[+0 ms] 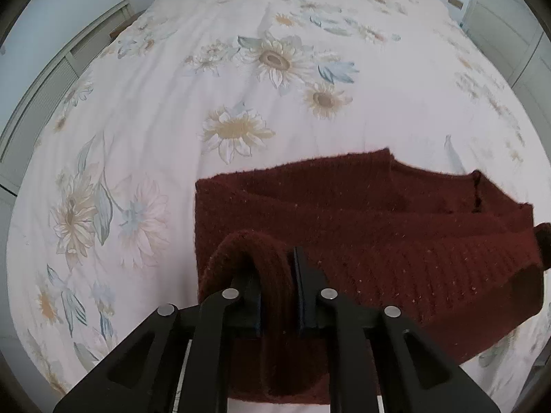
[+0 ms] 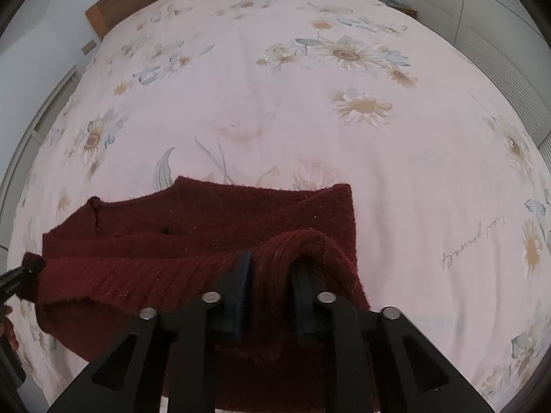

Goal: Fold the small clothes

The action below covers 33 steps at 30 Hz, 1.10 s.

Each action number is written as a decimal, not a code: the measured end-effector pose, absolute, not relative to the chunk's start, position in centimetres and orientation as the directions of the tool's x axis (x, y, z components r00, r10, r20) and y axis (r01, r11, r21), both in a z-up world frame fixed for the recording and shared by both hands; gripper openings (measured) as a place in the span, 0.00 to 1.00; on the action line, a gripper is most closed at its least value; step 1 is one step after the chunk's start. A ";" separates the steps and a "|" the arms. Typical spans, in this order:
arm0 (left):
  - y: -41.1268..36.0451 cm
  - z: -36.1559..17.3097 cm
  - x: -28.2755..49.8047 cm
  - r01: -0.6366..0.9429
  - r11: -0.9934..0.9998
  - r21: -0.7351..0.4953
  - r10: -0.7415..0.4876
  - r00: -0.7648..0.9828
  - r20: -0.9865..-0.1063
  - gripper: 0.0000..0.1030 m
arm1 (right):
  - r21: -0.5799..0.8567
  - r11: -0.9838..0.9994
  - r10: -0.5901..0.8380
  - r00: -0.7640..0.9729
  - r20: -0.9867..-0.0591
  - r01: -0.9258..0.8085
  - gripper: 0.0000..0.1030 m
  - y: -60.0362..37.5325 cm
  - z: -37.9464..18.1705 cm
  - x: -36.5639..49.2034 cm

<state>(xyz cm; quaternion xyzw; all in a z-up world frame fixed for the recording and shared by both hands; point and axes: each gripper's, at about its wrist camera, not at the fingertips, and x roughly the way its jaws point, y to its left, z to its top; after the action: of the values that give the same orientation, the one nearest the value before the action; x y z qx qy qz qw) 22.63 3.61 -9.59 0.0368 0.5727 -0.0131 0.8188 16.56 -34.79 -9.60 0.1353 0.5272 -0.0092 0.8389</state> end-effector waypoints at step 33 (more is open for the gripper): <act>-3.8 -14.1 14.3 0.285 0.958 0.018 -0.123 0.467 -0.876 0.99 | 0.035 0.997 0.068 0.542 -0.838 -0.071 1.00 -24.3 -15.2 8.7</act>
<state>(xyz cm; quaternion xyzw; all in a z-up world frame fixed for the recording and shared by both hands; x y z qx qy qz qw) 14.28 -3.79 -14.12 0.0808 0.5022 -0.1197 0.8526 8.66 -24.32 -15.16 -0.0016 0.4769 0.0398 0.8780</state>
